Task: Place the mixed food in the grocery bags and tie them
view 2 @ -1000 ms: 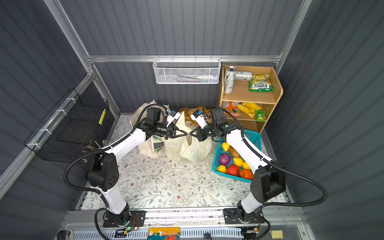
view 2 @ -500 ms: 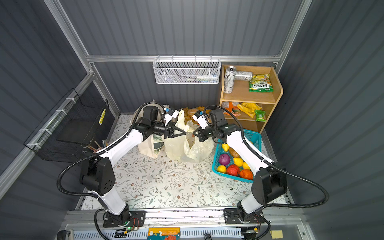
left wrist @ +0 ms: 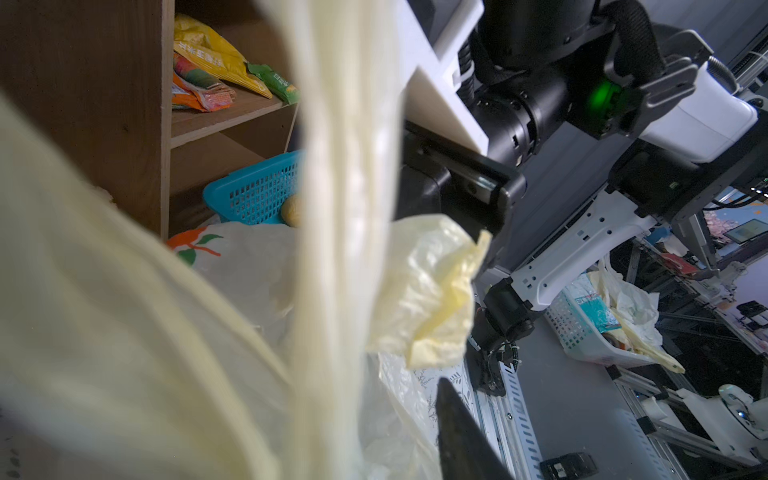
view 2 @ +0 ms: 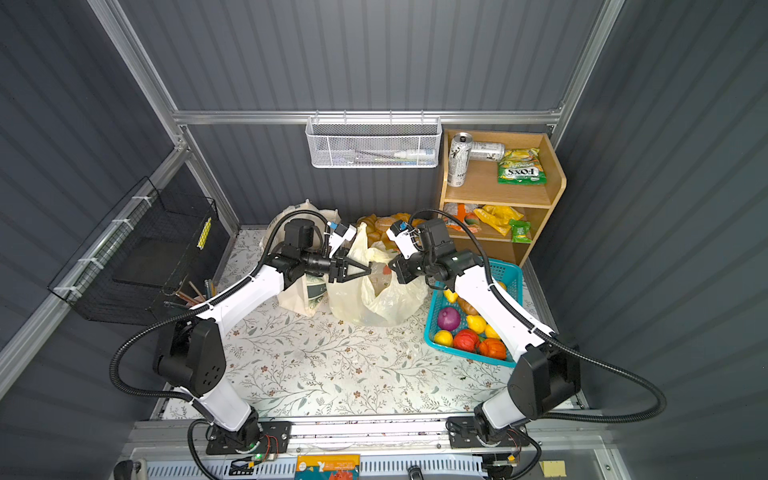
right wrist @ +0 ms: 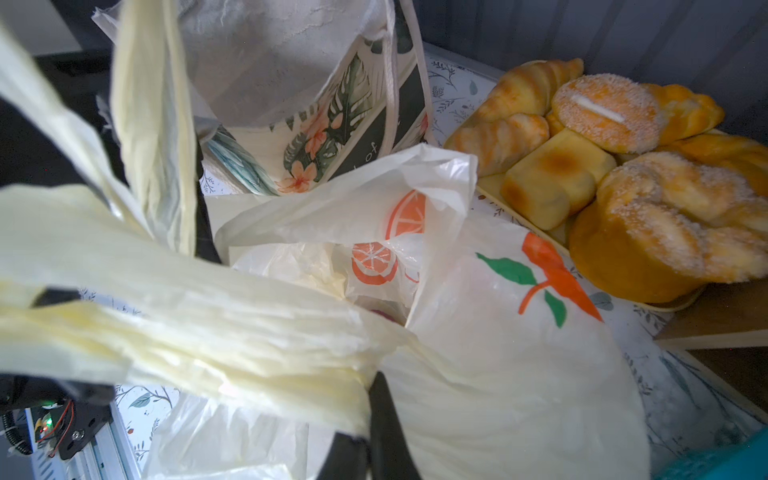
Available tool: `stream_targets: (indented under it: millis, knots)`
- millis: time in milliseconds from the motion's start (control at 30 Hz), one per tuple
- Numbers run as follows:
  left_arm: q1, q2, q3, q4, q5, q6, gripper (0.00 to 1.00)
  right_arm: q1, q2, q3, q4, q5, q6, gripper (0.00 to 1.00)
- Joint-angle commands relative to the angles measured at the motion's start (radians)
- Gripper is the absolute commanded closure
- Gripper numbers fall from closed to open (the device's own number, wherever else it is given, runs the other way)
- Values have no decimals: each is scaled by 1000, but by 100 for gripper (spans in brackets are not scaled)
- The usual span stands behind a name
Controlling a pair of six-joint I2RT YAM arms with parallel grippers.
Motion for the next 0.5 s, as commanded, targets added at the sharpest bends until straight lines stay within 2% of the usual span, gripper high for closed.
stream_targets:
  millis: [0, 300, 467]
  knots:
    - [6, -29, -9, 47, -15, -29, 60, 33, 13, 31, -39, 69, -4, 100]
    - [7, -54, -35, 42, -102, -12, 60, 119, 73, 79, -107, 175, -57, 100]
    - [12, -59, -42, 60, -121, -3, 61, 122, 61, 56, -105, 191, -59, 100]
